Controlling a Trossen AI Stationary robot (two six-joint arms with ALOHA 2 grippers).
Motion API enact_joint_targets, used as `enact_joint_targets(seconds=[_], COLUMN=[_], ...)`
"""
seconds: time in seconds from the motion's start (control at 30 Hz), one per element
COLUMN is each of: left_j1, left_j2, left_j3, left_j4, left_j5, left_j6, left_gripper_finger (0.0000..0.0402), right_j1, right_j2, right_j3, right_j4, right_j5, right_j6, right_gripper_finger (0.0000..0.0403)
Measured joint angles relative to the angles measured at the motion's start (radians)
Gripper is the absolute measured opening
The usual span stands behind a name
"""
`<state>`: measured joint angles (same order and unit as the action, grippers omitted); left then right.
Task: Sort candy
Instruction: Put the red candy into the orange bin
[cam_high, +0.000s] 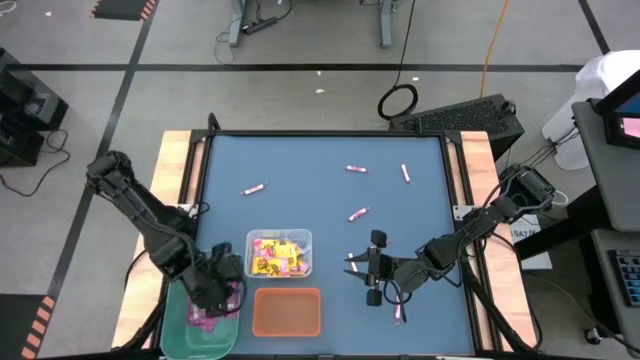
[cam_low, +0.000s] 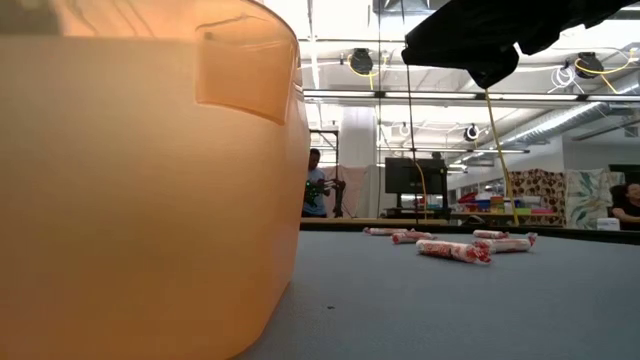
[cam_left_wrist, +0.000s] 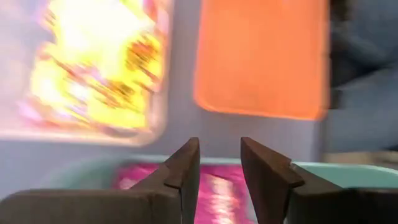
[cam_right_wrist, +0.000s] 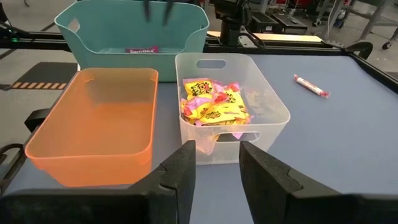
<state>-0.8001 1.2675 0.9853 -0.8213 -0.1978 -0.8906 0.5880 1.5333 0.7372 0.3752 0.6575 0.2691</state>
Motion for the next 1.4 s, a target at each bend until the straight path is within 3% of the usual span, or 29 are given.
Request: enact_joint_targets(seconds=[0.13,0.3,0.37,0.6,0.9,1.1,1.23,1.4], left_j1=[0.066,0.145,0.182,0.370,0.639,0.772,0.804,0.817], left_j2=[0.000,-0.017,-0.040,-0.149,-0.299,-0.351,-0.348,-0.354], left_j3=[0.036,0.053,0.054,0.024,-0.169,-0.254,-0.283,-0.394], left_j4=[-0.091,-0.184,-0.176,-0.120,0.248,0.303,0.243,0.340], left_j5=[-0.169,-0.550,-0.598,-0.570,-0.213,-0.254,-0.319,-0.353], left_j6=[0.210,0.307,0.379,0.552,0.939,0.918,0.726,0.747], left_gripper_finger=[0.0121,0.0121,0.0121,0.0121,0.0121,0.0121,0.0121,0.0121], right_j1=[0.000,0.000,0.000,0.000,0.000,0.000,0.000,-0.004], right_j2=[0.000,0.000,0.000,0.000,0.000,0.000,0.000,0.000], right_j3=[0.000,0.000,0.000,0.000,0.000,0.000,0.000,0.000], right_j4=[-0.011,-0.028,-0.035,-0.061,-0.068,-0.076,-0.085,-0.095], right_j5=[0.000,0.000,0.000,0.005,0.005,0.005,0.021,0.025], right_j6=[0.000,0.000,0.000,0.000,0.000,0.000,0.001,0.038], right_gripper_finger=[0.0114,0.0114,0.0114,0.0114,0.0114,0.0114,0.0114,0.0114])
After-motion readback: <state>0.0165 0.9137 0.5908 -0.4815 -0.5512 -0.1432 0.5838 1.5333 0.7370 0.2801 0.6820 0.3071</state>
